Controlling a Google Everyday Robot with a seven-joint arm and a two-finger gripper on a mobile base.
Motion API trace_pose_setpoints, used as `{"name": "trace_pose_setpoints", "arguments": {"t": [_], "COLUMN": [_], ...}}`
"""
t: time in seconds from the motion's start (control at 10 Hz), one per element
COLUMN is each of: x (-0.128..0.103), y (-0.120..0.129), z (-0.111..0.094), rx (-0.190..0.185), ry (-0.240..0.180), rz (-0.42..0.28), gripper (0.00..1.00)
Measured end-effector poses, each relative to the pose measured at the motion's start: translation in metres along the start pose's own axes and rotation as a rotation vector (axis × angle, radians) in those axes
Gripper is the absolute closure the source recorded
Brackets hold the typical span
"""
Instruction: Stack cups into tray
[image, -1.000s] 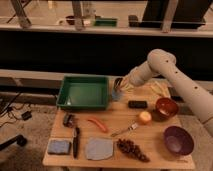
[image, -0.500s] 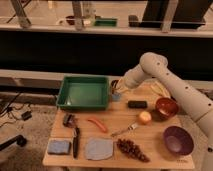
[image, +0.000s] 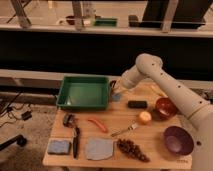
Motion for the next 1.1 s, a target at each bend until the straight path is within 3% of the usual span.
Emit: {"name": "trace_pose_setpoints", "arguments": {"t": [0.5, 1.1], "x": [0.015, 0.033], "y": [-0.005, -0.012], "z": [0.021, 0.029], "rx": [-0.018, -0.013], "ry": [0.029, 0.062], "rz": [0.015, 0.049], "gripper": [0.87, 0.87]}}
